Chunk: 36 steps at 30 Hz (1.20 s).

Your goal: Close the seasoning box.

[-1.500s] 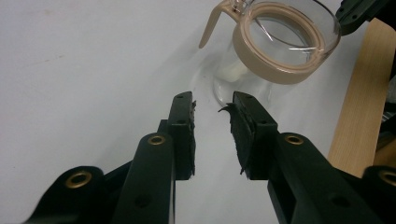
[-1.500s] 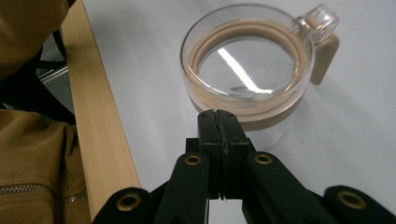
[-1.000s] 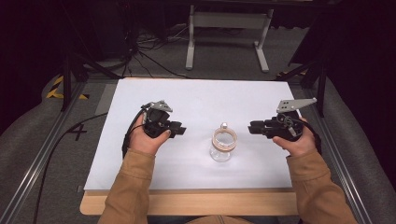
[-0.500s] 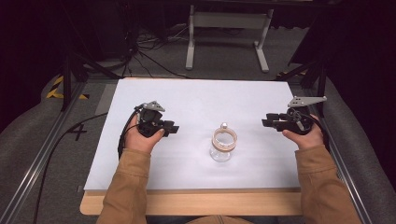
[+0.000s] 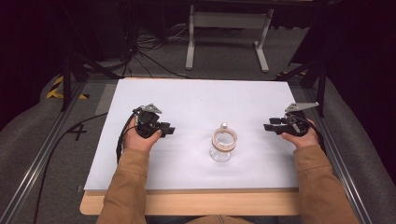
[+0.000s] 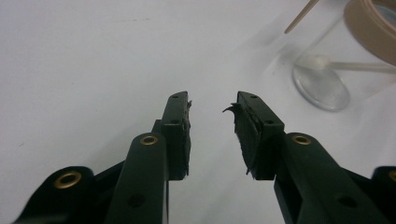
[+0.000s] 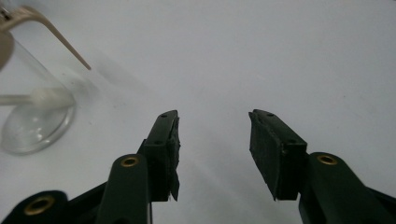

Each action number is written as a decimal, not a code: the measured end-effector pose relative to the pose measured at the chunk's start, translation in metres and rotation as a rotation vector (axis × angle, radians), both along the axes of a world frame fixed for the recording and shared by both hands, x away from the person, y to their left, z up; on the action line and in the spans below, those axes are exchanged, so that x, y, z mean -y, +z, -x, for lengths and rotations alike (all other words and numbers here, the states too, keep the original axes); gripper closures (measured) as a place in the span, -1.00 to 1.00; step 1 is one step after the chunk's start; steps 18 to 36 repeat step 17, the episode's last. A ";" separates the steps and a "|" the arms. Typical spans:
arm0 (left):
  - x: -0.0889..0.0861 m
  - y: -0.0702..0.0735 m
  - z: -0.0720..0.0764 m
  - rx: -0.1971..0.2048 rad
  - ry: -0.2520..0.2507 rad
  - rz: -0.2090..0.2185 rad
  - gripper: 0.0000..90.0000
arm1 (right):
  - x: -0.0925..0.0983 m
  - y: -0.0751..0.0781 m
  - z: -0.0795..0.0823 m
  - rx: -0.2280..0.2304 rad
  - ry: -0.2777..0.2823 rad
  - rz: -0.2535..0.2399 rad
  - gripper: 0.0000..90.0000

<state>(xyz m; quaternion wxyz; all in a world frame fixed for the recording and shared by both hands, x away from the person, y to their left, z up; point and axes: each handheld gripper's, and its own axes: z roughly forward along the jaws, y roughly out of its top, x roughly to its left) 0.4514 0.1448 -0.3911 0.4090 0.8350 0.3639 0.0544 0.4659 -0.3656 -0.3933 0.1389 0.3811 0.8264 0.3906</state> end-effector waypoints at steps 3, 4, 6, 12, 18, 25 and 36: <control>-0.001 -0.005 -0.002 -0.011 -0.002 0.000 0.46 | 0.002 -0.008 -0.003 -0.007 0.003 0.007 0.15; -0.001 -0.007 -0.003 -0.011 -0.004 -0.007 0.46 | 0.002 -0.012 -0.004 -0.013 0.003 0.007 0.15; -0.001 -0.009 -0.003 -0.016 0.003 -0.012 0.45 | 0.004 -0.018 -0.005 -0.018 0.003 0.008 0.15; -0.002 -0.016 -0.006 -0.022 0.001 -0.015 0.43 | 0.007 -0.027 -0.007 -0.026 -0.017 0.000 0.11; -0.002 -0.014 -0.006 -0.009 0.015 0.000 0.35 | 0.005 -0.025 -0.005 -0.012 -0.019 -0.010 0.08; -0.002 -0.014 -0.006 -0.009 0.015 0.000 0.35 | 0.005 -0.025 -0.005 -0.012 -0.019 -0.010 0.08; -0.002 -0.014 -0.006 -0.009 0.015 0.000 0.35 | 0.005 -0.025 -0.005 -0.012 -0.019 -0.010 0.08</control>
